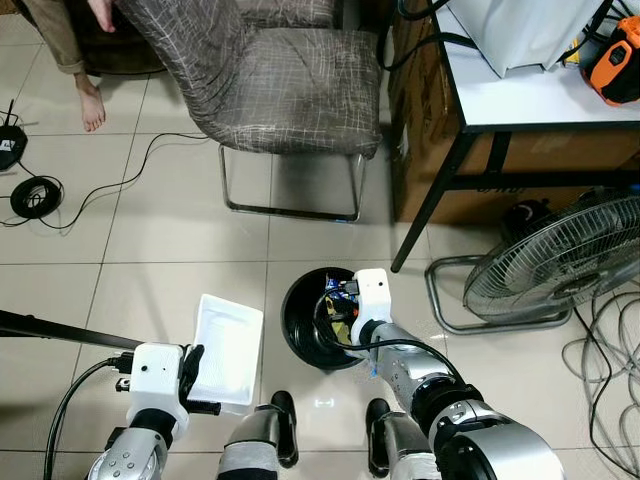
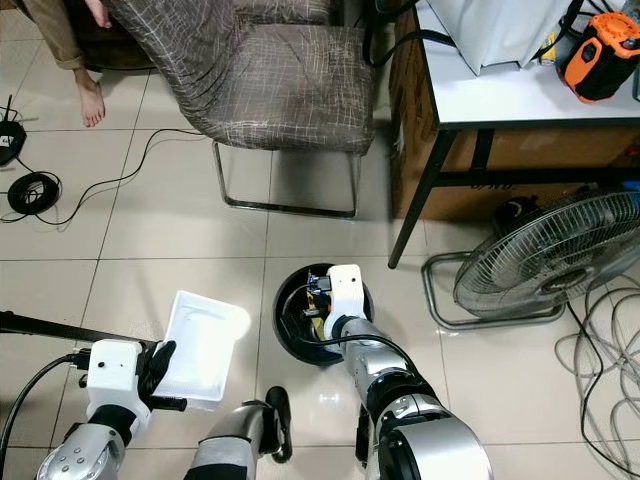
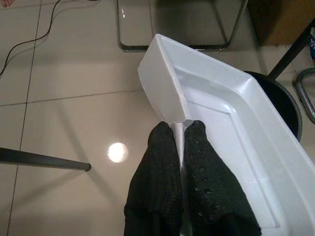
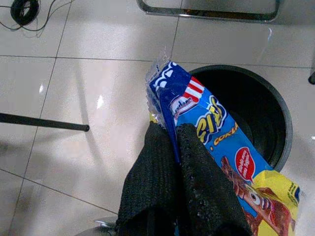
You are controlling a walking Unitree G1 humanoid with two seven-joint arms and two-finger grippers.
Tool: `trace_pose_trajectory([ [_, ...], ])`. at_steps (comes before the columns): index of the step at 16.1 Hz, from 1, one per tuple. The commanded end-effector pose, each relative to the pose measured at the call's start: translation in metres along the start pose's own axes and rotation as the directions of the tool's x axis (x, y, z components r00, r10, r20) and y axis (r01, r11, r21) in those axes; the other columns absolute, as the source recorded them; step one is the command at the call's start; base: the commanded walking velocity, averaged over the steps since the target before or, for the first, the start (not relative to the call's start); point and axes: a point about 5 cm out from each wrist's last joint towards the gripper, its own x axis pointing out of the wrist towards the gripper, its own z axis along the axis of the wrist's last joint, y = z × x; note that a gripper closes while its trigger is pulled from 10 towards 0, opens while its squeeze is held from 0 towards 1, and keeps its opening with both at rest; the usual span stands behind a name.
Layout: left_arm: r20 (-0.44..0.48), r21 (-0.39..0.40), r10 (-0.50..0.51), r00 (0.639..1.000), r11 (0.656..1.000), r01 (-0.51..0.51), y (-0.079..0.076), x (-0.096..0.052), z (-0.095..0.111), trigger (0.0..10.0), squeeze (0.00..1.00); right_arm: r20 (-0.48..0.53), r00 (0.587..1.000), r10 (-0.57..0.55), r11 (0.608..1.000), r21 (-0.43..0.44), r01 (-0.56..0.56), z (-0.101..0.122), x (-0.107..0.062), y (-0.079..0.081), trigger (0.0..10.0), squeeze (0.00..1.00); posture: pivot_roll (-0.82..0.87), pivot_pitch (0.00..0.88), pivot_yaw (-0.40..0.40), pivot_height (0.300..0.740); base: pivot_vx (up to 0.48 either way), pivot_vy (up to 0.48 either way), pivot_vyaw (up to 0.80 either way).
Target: Picking trash to rubbish bin
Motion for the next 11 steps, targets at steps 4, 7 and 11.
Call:
trace_pose_trajectory([
  [4,-0.038,-0.010,-0.016,0.999,1.000,0.016,-0.002,-0.008,-0.007,10.0,0.00,-0.060,0.998,0.000,0.999,0.042,0.003,-0.022,-0.002,0.005,10.0,0.00,0.13,0.373,0.063,0.740,0.000,0.000,0.00],
  [7,-0.045,-0.010,-0.020,0.999,1.000,0.020,-0.002,-0.011,-0.009,10.0,0.00,-0.051,0.999,0.012,0.999,0.049,-0.009,-0.021,-0.002,0.007,10.0,0.00,0.14,0.380,0.071,0.740,0.000,0.000,0.00],
  [11,-0.054,0.001,-0.013,0.998,1.000,0.013,0.001,-0.016,-0.009,10.0,0.00,0.056,0.997,-0.050,0.998,0.031,0.048,-0.001,-0.001,-0.004,10.0,0.00,0.16,0.384,0.080,0.740,0.000,0.000,0.00],
])
